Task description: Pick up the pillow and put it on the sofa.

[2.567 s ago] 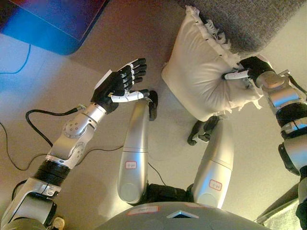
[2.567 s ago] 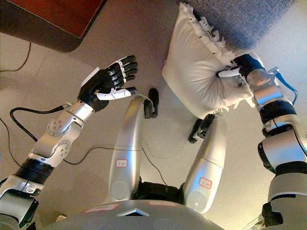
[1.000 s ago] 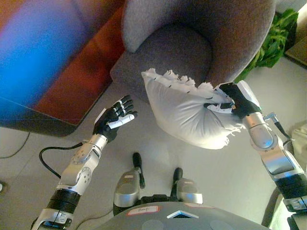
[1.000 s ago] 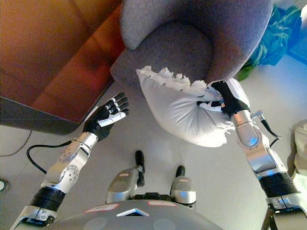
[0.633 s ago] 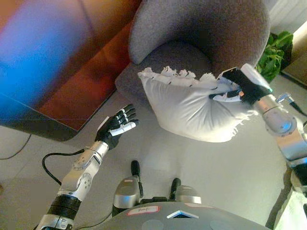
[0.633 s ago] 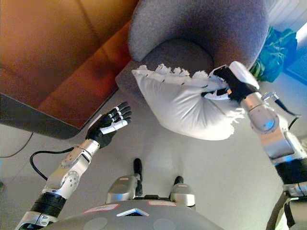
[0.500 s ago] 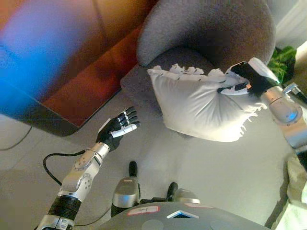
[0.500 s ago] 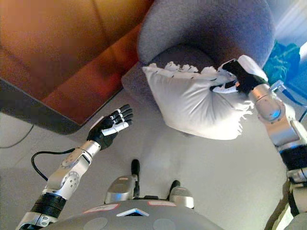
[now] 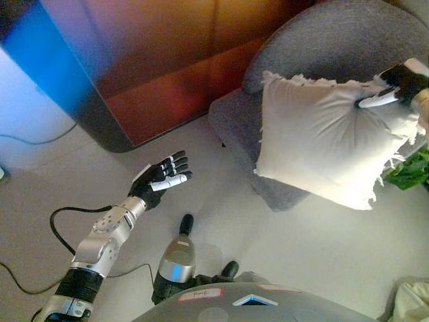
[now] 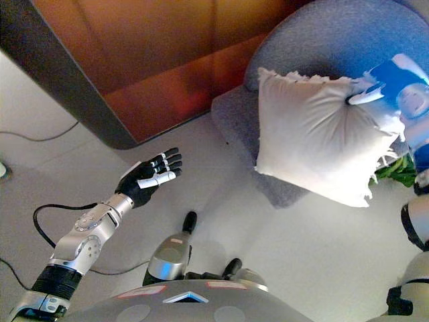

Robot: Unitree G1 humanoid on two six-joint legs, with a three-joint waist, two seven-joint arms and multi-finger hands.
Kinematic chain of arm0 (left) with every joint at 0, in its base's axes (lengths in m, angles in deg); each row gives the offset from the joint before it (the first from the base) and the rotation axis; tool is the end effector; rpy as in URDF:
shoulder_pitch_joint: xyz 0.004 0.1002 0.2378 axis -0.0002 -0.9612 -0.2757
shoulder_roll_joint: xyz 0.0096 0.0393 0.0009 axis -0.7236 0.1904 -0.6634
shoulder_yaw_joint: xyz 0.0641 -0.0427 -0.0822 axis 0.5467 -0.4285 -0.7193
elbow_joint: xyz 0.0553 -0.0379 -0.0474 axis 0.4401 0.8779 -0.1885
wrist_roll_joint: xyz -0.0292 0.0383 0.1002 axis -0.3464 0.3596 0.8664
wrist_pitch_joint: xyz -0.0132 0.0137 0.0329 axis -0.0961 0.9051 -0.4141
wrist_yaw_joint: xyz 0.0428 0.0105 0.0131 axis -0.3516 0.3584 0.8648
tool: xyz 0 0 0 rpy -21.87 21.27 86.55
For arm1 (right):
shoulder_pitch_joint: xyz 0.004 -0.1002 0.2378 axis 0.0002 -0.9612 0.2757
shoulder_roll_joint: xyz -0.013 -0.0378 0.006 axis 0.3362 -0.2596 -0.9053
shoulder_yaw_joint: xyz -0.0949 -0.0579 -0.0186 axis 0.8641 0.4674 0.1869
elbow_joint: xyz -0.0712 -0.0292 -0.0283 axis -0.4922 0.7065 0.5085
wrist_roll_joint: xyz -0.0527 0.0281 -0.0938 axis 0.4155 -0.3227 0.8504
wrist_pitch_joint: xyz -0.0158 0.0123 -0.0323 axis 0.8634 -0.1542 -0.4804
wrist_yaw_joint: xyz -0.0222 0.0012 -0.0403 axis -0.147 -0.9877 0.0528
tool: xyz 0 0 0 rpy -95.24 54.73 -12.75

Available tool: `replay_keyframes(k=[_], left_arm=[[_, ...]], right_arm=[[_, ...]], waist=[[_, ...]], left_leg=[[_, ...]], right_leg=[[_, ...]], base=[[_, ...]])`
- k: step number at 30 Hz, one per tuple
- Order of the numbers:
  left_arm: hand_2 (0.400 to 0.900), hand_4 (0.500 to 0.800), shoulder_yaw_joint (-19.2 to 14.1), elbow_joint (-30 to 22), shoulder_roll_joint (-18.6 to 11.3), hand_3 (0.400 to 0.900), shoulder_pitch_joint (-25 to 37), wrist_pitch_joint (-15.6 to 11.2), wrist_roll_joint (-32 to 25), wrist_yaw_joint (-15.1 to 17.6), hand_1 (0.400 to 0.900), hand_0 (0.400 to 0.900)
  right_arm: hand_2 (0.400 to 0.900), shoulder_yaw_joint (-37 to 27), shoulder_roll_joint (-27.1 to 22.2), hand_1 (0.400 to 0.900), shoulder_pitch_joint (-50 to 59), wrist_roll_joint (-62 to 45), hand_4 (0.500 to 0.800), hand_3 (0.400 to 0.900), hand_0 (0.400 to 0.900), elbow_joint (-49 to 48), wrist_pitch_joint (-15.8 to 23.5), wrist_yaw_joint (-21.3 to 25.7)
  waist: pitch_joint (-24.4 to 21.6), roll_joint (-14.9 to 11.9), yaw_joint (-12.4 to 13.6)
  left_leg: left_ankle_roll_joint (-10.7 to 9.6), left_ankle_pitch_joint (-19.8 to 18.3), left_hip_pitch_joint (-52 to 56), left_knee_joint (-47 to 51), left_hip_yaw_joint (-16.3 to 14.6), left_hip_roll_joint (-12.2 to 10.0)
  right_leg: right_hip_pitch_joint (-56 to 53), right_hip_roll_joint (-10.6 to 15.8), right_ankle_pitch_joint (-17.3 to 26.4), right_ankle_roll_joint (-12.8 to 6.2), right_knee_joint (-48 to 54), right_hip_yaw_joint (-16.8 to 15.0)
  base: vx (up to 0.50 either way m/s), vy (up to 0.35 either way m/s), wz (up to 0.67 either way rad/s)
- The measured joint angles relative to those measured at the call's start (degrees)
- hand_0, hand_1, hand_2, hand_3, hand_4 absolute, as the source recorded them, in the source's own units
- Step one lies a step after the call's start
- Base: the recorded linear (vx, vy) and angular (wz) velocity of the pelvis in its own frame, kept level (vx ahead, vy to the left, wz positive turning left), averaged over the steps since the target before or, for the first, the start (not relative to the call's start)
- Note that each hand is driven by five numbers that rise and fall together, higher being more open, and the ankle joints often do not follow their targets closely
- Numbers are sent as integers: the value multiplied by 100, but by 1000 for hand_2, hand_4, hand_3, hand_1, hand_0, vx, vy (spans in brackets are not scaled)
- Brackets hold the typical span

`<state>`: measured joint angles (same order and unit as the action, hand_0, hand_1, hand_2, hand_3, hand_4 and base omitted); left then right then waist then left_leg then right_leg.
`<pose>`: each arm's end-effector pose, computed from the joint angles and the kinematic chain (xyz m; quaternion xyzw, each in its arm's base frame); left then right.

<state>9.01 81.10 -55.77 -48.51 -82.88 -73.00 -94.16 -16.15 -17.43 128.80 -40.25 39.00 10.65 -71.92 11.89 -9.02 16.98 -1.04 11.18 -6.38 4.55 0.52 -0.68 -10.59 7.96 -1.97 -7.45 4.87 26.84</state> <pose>0.1869 0.2453 0.0126 -0.0619 0.1884 -0.1468 0.9691 0.3245 -0.3600 0.2033 -0.5166 0.1946 -0.1231 0.8247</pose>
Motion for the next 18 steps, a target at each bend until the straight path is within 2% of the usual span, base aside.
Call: replay_keyframes(k=[4,8,13,18], left_arm=[[900,800,0,55,-129,900,141,5,-1,7,900,900],[900,800,12,54,-185,900,225,5,-1,5,900,900],[900,800,62,52,-193,900,247,5,-1,20,900,900],[900,800,136,53,-188,900,245,5,-2,53,900,900]], right_arm=[[900,-13,140,900,531,-20,800,900,900,64,-252,489],[900,-189,199,900,862,-51,800,900,900,-49,-318,824],[900,-343,245,900,875,-127,800,900,900,-60,-406,1090],[900,-779,254,900,682,-355,800,900,900,-367,-416,1469]], waist=[[90,-123,73],[142,-220,97],[153,-214,57],[181,-172,-17]], left_leg=[[5,41,-98,-1,91,6],[0,38,-50,0,93,21],[-8,13,73,1,52,39],[3,2,181,2,-90,-8]], right_leg=[[58,-19,10,14,0,52],[22,-11,10,14,0,58],[-73,21,12,15,-2,-1],[-91,24,66,29,-1,-172]], base=[[15,-16,5],[57,27,-5],[37,37,-10],[-34,41,-15]])
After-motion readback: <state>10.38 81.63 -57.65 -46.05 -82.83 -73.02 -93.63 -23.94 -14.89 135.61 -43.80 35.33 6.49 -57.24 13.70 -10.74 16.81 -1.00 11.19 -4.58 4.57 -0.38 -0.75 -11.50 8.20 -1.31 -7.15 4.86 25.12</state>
